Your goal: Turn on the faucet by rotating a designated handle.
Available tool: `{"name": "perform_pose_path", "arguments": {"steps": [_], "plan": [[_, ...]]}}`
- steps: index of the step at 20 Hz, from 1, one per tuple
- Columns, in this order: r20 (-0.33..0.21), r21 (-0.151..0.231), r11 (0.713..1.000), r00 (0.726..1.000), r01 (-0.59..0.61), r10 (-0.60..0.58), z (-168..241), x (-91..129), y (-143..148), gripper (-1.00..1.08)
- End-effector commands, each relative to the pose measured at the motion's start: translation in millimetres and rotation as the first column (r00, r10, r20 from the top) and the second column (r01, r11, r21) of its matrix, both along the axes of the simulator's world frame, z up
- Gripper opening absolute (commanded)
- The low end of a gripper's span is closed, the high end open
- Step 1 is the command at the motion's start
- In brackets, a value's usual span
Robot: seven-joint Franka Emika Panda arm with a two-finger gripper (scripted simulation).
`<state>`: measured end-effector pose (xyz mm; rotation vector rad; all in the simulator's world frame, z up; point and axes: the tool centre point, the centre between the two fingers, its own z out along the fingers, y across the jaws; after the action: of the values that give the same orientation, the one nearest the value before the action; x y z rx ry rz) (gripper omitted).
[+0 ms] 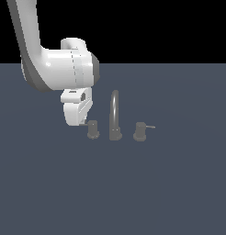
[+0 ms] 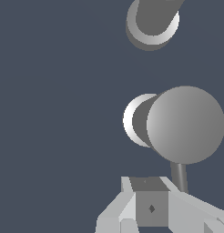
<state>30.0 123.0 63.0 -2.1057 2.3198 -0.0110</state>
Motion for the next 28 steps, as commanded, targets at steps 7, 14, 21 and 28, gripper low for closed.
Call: {"name": "perform_pose_path", "arguments": {"steps": [7, 14, 21, 28], "plan": [[-0.007, -0.001, 1.0, 1.0, -0.004, 0.004, -0.2, -26.9, 0.1, -1.0], [0.004, 0.008, 1.0, 1.0, -0.01, 0.01, -0.4, -34.5, 5.1, -1.0], [-0.004, 0.003, 1.0, 1.0, -0.008, 0.008, -0.4, -53.9, -16.2, -1.0], [-0.003, 0.01, 0.999, 0.999, -0.032, 0.032, -0.5, -64.8, -13.2, -1.0]]}}
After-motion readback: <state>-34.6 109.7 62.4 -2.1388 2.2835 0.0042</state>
